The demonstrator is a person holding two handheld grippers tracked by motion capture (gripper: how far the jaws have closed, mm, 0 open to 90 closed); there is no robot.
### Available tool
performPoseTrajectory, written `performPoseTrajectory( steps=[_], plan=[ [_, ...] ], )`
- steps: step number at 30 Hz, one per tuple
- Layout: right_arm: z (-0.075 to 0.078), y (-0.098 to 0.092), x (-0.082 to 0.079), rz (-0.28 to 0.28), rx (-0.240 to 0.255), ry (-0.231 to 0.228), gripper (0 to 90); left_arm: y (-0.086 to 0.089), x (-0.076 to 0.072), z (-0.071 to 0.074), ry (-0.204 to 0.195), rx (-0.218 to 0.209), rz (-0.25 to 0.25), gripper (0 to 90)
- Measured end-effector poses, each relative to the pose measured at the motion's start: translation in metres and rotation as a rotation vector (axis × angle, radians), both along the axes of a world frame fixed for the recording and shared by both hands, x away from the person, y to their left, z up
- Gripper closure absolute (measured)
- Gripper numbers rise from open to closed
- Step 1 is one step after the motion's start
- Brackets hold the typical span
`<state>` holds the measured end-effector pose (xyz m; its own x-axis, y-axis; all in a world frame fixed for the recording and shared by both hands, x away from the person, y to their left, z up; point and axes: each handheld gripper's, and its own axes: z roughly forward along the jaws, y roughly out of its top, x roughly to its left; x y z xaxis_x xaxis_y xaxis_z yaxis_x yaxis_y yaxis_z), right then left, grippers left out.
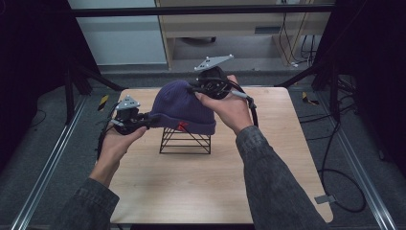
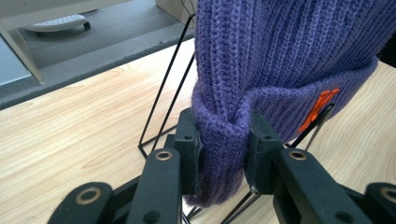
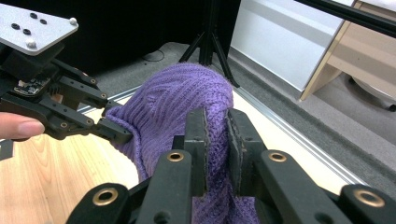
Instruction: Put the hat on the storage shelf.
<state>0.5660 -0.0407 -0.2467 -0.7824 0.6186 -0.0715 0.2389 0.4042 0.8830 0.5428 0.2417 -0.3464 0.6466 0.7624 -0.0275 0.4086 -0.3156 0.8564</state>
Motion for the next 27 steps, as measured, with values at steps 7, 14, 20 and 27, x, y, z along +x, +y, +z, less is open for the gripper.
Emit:
performPoseTrajectory(
  steps=[7, 14, 20, 27],
  plan=[
    [-0.003, 0.000, -0.001, 0.007, -0.006, 0.005, 79.6, 0.000, 0.000, -0.004, 0.007, 0.001, 0.003, 69.3],
    [-0.006, 0.000, -0.001, 0.010, -0.011, 0.013, 79.6, 0.001, 0.000, -0.006, 0.013, 0.002, 0.004, 69.2],
    [-0.008, 0.001, -0.002, 0.010, -0.010, 0.018, 79.6, 0.001, -0.001, -0.009, 0.016, -0.001, 0.006, 69.2],
    [-0.013, 0.003, -0.002, 0.018, -0.024, 0.026, 79.3, 0.003, -0.001, -0.015, 0.025, 0.004, 0.010, 68.9]
  ],
)
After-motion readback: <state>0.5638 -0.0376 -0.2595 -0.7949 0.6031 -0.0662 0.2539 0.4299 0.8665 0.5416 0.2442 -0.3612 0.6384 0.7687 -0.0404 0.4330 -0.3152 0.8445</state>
